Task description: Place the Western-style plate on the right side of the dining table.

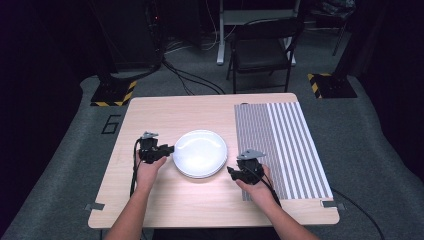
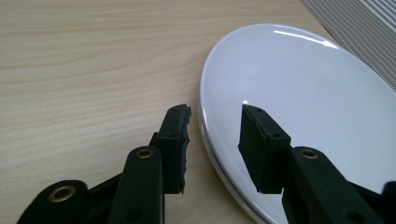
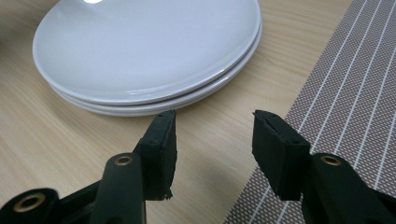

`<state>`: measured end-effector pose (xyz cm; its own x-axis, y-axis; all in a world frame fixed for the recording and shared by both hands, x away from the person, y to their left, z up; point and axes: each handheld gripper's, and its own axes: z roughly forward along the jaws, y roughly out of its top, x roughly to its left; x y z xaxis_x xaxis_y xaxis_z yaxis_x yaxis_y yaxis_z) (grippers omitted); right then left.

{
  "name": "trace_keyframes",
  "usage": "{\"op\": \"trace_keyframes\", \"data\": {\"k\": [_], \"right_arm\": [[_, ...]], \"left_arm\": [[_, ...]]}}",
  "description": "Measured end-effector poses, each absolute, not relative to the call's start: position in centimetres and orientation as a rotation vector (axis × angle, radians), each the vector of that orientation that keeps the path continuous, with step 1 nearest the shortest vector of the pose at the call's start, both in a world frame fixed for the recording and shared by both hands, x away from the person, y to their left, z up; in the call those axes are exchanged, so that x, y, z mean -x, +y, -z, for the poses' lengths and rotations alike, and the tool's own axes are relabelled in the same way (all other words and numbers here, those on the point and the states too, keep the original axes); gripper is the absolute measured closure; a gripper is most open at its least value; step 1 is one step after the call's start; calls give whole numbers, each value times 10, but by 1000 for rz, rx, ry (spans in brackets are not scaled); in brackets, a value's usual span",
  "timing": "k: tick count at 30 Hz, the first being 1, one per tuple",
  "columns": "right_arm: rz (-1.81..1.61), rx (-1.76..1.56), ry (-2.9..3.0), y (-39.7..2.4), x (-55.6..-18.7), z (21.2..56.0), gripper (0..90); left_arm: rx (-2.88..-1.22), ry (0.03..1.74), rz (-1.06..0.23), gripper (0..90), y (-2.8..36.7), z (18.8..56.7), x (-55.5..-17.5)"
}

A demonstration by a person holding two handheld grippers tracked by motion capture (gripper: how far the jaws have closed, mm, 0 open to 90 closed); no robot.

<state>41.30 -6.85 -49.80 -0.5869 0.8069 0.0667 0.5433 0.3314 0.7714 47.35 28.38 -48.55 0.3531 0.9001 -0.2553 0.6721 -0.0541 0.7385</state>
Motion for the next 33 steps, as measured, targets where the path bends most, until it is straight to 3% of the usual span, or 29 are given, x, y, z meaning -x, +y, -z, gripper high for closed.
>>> {"op": "trace_keyframes", "data": {"k": [11,33], "right_arm": [[-1143,-1248,2253,-68,-421,498,511],[-1185,-1376,2178,-65,-449,495,490]], "left_arm": [[-1765,1394,-208,622,281,495,-478],[-1761,1378,-182,619,276,499,-477]]}}
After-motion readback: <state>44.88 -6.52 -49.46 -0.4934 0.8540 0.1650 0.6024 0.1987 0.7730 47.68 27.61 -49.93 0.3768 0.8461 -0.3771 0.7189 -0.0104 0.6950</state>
